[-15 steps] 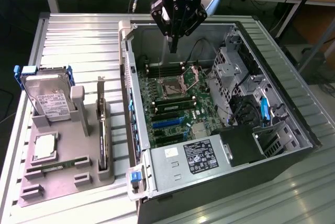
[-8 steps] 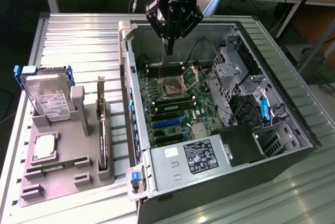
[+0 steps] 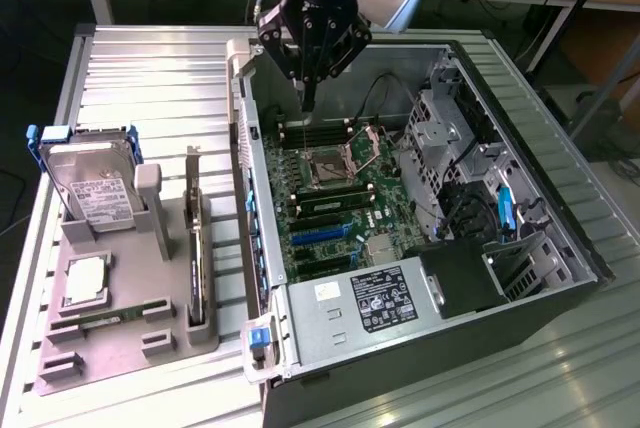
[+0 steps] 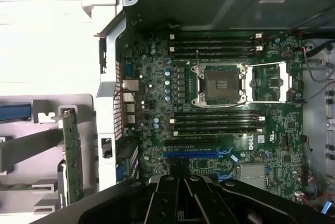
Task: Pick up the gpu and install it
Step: 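Reach for the gpu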
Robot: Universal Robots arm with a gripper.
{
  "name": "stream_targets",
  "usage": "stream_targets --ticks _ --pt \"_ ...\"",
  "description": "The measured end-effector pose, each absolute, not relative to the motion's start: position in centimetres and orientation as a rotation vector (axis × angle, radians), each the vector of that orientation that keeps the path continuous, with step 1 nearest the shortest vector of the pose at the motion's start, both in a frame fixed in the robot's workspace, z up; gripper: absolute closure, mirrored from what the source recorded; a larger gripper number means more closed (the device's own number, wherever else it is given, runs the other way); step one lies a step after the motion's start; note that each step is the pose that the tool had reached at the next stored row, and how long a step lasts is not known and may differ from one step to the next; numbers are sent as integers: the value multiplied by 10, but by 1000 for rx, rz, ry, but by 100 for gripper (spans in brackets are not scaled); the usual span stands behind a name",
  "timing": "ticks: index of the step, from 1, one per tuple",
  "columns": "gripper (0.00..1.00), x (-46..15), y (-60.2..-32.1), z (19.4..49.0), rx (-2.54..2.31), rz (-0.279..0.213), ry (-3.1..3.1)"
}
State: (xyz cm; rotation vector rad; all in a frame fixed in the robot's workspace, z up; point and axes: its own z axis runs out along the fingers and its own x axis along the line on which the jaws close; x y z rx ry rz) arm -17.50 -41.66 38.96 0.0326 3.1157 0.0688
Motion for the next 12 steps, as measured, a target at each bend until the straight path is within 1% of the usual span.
stream_targets --ticks 12 --pt "89 -201 -428 388 -14 70 3117"
